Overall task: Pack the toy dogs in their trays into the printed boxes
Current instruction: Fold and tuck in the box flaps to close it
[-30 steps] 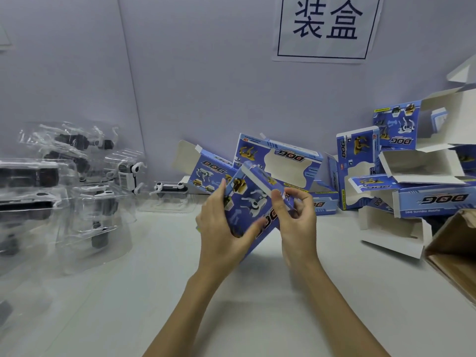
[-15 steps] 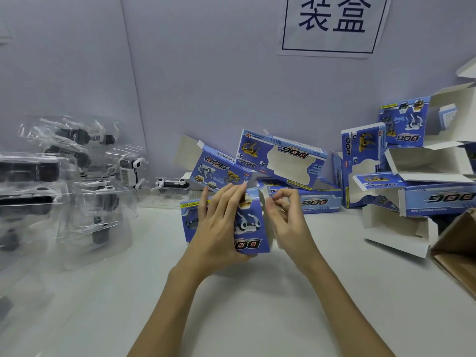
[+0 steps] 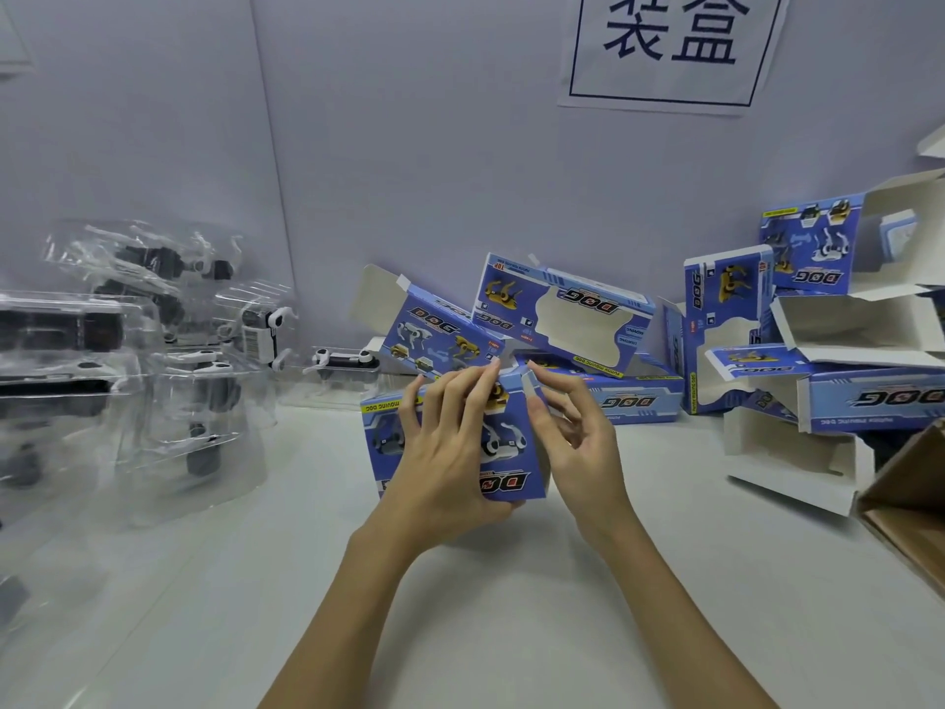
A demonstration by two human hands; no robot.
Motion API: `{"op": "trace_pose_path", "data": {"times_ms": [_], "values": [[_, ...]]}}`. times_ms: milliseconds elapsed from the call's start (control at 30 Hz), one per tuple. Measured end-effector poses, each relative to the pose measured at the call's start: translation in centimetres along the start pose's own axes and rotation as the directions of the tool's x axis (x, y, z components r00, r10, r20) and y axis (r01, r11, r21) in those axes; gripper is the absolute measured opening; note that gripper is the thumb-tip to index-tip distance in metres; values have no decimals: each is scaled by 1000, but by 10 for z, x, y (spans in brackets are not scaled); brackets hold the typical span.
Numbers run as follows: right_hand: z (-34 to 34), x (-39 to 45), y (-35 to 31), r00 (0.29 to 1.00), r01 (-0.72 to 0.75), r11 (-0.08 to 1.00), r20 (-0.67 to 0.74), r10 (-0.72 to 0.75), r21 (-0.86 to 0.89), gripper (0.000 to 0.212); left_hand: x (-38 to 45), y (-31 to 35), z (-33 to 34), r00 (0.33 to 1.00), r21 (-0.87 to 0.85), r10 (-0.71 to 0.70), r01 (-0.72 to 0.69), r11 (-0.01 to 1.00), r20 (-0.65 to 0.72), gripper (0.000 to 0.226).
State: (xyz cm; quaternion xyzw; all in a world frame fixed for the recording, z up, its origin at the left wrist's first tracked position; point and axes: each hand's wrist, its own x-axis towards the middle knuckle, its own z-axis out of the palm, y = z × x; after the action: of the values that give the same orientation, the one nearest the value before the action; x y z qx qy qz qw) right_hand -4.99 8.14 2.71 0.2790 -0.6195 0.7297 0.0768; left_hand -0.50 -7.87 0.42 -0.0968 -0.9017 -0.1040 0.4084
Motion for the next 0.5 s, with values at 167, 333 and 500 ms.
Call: {"op": "trace_pose_path", "data": {"times_ms": [167, 333, 500], "values": [[7, -5, 6, 998, 10, 997, -59, -6, 76, 33, 0, 3, 1, 999, 22, -4, 5, 1000, -36, 125], [12, -7, 13, 998, 63, 995, 29, -61, -80, 40, 1, 3, 3, 997, 21, -15, 17, 1000, -78, 124], [12, -7, 12, 978, 66, 996, 203, -53, -58, 48, 2, -1, 1, 990, -33, -46, 42, 999, -135, 119]]}}
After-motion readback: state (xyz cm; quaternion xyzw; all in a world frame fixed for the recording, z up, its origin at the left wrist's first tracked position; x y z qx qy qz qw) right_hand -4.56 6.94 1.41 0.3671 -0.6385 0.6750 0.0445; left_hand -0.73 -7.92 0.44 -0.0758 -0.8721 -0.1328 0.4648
